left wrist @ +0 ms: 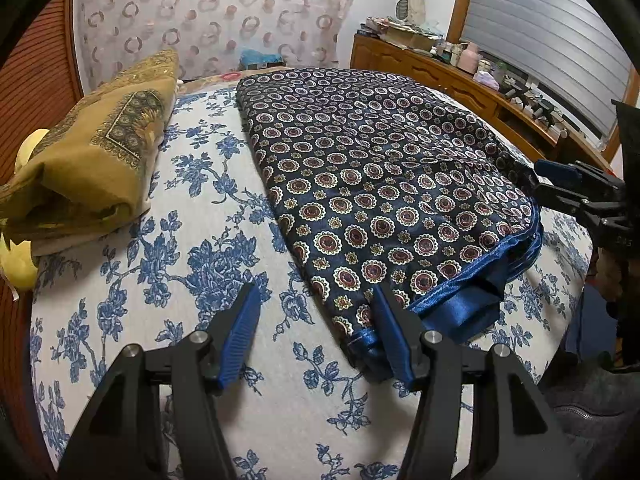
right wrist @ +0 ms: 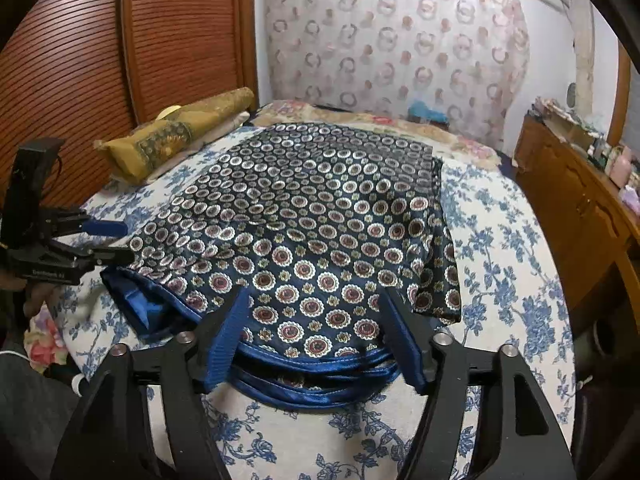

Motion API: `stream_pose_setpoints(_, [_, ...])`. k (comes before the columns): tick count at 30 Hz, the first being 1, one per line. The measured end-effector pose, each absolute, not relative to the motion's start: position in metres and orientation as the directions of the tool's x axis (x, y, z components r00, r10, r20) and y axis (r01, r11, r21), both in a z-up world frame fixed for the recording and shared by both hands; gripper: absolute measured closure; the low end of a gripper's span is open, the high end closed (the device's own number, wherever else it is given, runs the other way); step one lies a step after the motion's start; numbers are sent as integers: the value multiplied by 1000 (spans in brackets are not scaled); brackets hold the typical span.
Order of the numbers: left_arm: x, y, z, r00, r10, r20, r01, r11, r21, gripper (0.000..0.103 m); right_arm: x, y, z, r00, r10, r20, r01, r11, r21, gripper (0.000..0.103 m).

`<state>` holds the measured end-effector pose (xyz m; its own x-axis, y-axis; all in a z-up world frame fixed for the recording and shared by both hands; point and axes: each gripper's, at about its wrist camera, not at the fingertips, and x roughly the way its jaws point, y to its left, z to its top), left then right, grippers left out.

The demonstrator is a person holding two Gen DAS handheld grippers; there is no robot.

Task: Fold small clothes
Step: 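Position both grippers at the satin-trimmed end of the folded garment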

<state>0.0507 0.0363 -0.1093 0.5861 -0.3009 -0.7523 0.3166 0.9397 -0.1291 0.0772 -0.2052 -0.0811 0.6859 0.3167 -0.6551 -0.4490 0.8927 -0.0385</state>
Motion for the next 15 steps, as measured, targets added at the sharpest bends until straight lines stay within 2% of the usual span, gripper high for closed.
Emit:
stream_pose_setpoints(13, [31, 25, -110, 576, -366, -731, 365, 915, -171, 46, 77, -196, -107, 603, 353, -715, -520, 854, -17, 31])
stream_pose_setpoints(14, [30, 25, -110, 573, -378, -728, 369, 911, -182, 46, 76, -196, -108, 600, 354, -717, -525, 851, -19, 31])
stream_pose_setpoints(15, [30, 26, -110, 569, -388, -725, 373, 908, -193, 53, 76, -195, -108, 598, 354, -719, -529, 849, -22, 31])
